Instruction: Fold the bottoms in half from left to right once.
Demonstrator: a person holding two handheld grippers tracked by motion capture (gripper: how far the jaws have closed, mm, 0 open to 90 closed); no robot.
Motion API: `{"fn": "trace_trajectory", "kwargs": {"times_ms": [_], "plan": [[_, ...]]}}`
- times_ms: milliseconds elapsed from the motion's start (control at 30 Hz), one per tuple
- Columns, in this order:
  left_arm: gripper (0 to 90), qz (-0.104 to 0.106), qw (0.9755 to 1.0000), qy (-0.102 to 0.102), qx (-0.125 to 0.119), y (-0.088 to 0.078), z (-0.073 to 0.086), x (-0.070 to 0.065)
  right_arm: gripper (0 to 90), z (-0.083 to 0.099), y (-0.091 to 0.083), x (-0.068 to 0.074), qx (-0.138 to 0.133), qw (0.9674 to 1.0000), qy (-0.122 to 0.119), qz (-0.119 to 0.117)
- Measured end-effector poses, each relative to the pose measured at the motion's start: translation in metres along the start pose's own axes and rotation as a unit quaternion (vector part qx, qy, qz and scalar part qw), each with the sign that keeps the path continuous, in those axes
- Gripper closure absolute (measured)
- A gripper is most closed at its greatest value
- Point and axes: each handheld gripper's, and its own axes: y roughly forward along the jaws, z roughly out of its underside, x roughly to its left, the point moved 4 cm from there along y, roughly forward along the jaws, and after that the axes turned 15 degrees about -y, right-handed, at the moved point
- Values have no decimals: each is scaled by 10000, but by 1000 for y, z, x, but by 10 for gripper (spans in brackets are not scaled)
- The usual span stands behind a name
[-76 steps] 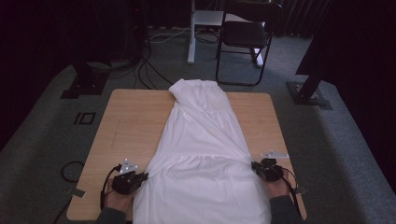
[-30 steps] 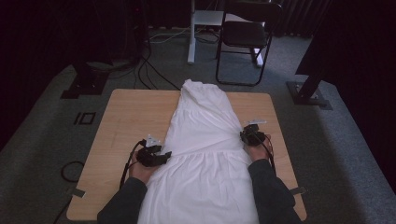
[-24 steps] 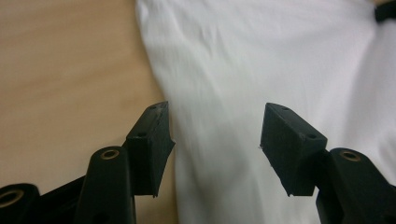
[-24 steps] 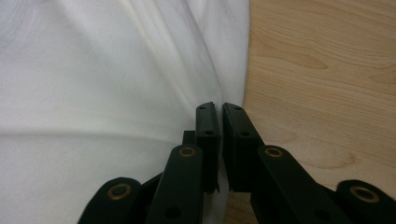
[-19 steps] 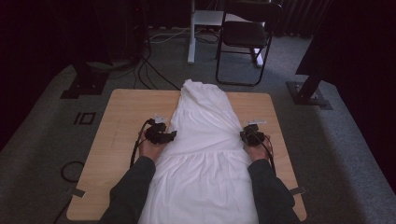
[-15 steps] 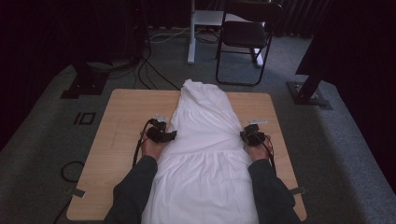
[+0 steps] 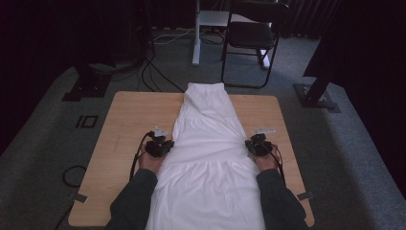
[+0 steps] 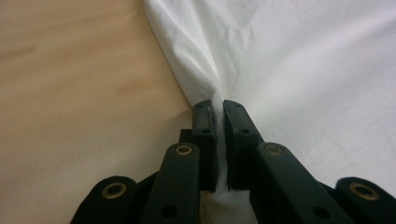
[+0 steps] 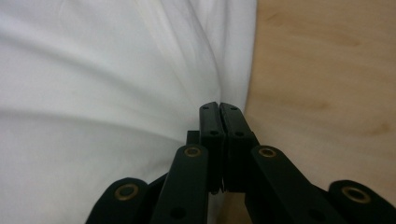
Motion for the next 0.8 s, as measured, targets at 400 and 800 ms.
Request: {"fn": "trace_trajectory", "kwargs": {"times_ms": [400,800], "plan": [[830,179,9998,18,-52,-65,76,-18,876,52,-63,71,-132,9982,-421,-400],[659,-34,9994,326,-80,-68,83,-28,469,16,-77,71,-431,9947,-694,-625]]}}
